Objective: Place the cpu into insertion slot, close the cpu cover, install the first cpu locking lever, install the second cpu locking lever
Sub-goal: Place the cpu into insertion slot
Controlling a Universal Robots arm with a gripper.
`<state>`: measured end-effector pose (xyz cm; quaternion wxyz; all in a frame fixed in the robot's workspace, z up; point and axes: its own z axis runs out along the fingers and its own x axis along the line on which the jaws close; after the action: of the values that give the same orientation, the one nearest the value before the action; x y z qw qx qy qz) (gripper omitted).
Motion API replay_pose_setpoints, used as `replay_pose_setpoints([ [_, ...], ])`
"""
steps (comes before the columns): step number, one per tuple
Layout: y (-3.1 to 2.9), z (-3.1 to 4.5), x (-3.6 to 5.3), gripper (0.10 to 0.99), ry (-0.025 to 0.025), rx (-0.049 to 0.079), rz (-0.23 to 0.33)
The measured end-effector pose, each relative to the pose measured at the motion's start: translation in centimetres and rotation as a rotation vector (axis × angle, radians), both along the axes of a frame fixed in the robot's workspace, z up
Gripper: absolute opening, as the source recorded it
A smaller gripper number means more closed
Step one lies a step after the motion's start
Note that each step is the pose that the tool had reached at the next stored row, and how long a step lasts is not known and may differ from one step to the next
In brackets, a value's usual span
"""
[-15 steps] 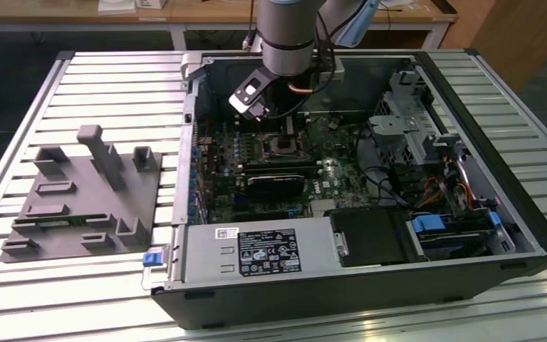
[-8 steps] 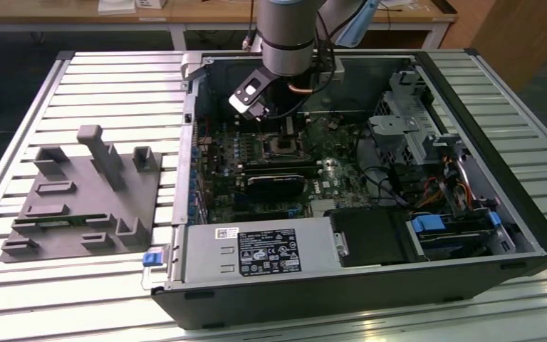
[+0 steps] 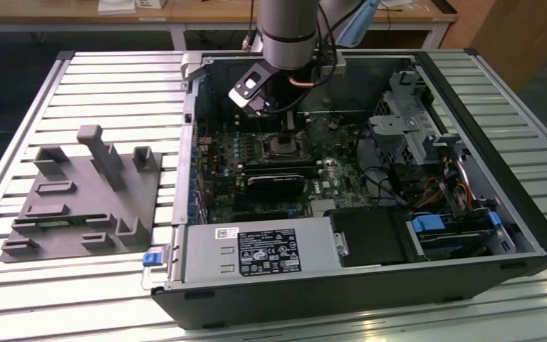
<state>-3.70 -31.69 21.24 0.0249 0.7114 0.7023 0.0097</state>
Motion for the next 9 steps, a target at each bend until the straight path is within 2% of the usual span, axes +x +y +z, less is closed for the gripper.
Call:
replay_pose_setpoints([
  [9,0.00,3.26,0.00,0.106,-0.0002,0.000,0.000],
])
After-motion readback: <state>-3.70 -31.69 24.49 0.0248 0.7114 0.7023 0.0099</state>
